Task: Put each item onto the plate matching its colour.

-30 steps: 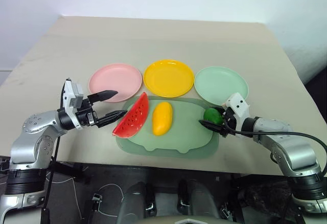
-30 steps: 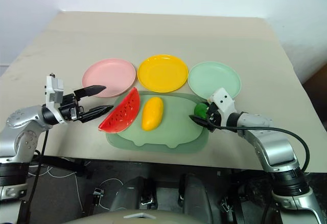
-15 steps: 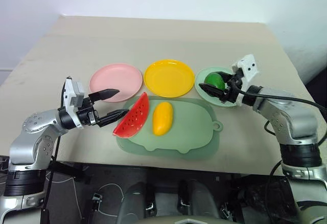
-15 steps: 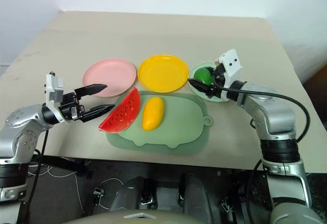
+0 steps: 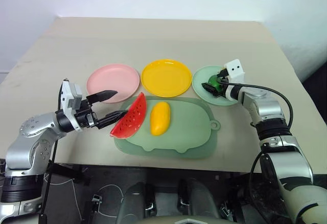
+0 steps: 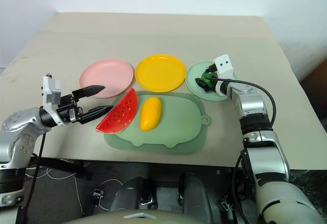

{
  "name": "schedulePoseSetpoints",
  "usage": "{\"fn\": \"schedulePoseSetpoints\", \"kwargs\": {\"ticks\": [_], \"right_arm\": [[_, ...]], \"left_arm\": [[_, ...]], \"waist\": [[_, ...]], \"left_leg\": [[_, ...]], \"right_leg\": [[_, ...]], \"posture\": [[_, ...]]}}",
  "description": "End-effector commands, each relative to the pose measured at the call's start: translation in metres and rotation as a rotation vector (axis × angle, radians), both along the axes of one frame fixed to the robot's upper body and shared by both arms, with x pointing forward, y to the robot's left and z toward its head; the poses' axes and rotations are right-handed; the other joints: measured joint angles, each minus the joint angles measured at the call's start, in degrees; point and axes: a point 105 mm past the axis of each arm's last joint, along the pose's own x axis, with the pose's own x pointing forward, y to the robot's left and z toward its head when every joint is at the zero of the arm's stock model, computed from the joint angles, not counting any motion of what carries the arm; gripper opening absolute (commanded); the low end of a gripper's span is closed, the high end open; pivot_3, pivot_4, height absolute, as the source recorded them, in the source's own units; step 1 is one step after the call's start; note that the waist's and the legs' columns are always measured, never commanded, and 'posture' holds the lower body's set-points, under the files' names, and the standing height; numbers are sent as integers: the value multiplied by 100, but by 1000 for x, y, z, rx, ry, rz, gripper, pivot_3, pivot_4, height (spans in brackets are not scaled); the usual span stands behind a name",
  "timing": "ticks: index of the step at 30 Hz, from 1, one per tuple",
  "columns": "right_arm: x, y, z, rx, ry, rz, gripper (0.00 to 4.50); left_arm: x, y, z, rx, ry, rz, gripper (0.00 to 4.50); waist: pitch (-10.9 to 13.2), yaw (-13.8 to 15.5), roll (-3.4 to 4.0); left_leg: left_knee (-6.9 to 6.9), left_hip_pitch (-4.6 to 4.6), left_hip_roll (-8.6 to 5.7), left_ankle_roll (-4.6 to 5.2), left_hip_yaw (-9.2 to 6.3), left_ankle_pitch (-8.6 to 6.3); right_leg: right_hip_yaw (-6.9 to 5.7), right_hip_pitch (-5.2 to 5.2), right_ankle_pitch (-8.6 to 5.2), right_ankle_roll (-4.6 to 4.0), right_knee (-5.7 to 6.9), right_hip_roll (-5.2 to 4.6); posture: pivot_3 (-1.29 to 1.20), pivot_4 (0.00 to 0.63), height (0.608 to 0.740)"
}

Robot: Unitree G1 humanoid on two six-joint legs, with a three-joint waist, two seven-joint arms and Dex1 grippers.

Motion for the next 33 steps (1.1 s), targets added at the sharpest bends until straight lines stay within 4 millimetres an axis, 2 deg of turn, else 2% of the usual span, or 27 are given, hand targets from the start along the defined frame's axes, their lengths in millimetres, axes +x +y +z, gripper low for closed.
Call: {"fn": "schedulePoseSetpoints", "kwargs": {"ticks": [1,4,7,11,14,17,21,24,26,33], "right_arm": [[-6,6,27,3,-72,54,4467],[-22,13,45,20,-99,116,4467],[-51,26,67,46,-120,216,4467],[-94,52,68,82,-22,359,4467],[-111,71,63,101,55,407,4467],[-118,83,51,104,141,416,4467],[-127,105,40,195,254,459,4467],[-131,118,28,185,325,456,4467],[-132,122,21,181,371,441,4467],[-118,140,23,260,450,387,4467]], "left_arm": [[-4,9,7,12,-38,6,4500],[-5,11,5,20,-30,6,4500],[-7,15,5,32,-30,9,4500],[-6,17,9,40,-37,11,4500],[-4,14,12,45,-43,5,4500],[-2,10,16,44,-48,-1,4500],[1,0,23,38,-57,-13,4500],[3,-5,26,35,-57,-18,4500],[3,-9,28,29,-54,-22,4500],[2,-12,28,33,-42,-30,4500]], "waist": [[0,-22,0],[0,-37,1],[1,-40,1],[1,-39,1],[0,-39,1],[0,-39,1],[0,-28,0],[0,-31,0],[0,-37,0],[0,-59,1]], "left_leg": [[0,0,0,-1,-1,-1],[-1,-1,1,-2,-4,-1],[-1,-2,1,-3,-6,-1],[-2,-2,2,-4,-13,-2],[-3,-2,2,-4,-15,-3],[-3,-2,1,-4,-15,-3],[-4,-6,0,-4,-14,-3],[-5,-7,0,-4,-12,-2],[-5,-7,0,-4,-10,-2],[-9,-7,1,-5,-8,-2]], "right_leg": [[0,-1,0,0,1,0],[0,-3,0,0,1,-2],[1,-6,-1,-1,1,-4],[1,-7,-3,-6,-1,-6],[1,-7,-12,-23,-2,-8],[1,-6,-12,-25,-5,-8],[0,-8,-11,-24,-9,-8],[0,-7,-3,-13,-9,-6],[0,-7,-2,-11,-9,-5],[0,-9,1,-7,-7,-1]], "posture": [[0,150,696],[0,150,696],[0,150,696],[0,150,696],[0,150,696],[0,150,696],[0,150,696],[0,150,696],[0,150,696],[0,150,696]]}}
